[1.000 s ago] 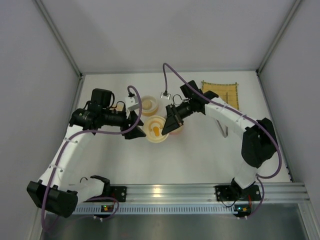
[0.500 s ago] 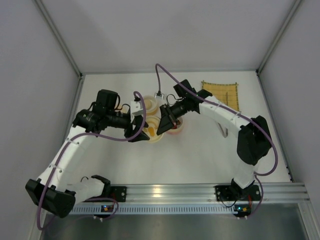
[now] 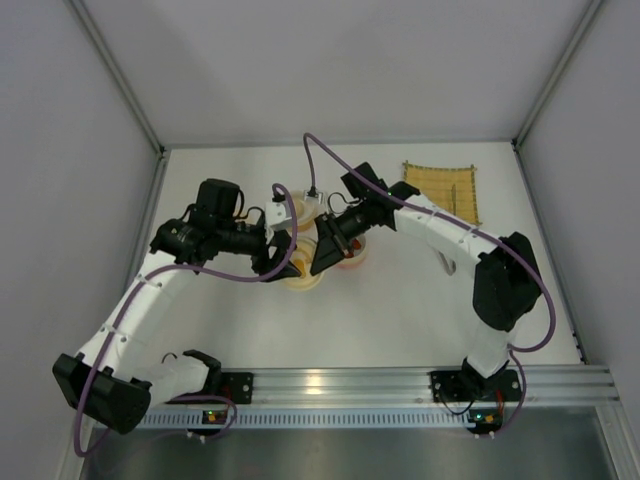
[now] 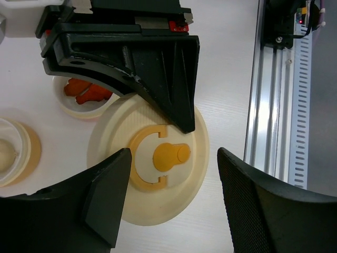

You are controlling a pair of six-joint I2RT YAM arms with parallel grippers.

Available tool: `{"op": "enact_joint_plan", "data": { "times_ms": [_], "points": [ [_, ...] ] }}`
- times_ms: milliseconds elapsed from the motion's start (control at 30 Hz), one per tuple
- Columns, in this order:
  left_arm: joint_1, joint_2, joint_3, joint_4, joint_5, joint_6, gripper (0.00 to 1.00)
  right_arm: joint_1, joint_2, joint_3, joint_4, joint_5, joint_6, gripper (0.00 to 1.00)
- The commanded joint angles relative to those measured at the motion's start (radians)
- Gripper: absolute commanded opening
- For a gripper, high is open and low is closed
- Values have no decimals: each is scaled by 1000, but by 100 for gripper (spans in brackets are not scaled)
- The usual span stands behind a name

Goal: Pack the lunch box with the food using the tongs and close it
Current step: Pick up the box lid from the center of the board.

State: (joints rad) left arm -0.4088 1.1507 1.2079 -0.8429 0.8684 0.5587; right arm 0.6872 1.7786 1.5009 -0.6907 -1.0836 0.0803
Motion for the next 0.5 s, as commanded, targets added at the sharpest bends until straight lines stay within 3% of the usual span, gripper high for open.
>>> {"op": "enact_joint_plan", "data": {
  "times_ms": [0,467],
  "points": [
    [-2,-17,-2,70,-28,10,72,28,-34,-8,17,-44,-7,0],
    [-15,4,-13,-5,-72,81,72,28,-47,-21,129,-119,122,0]
  ]
}}
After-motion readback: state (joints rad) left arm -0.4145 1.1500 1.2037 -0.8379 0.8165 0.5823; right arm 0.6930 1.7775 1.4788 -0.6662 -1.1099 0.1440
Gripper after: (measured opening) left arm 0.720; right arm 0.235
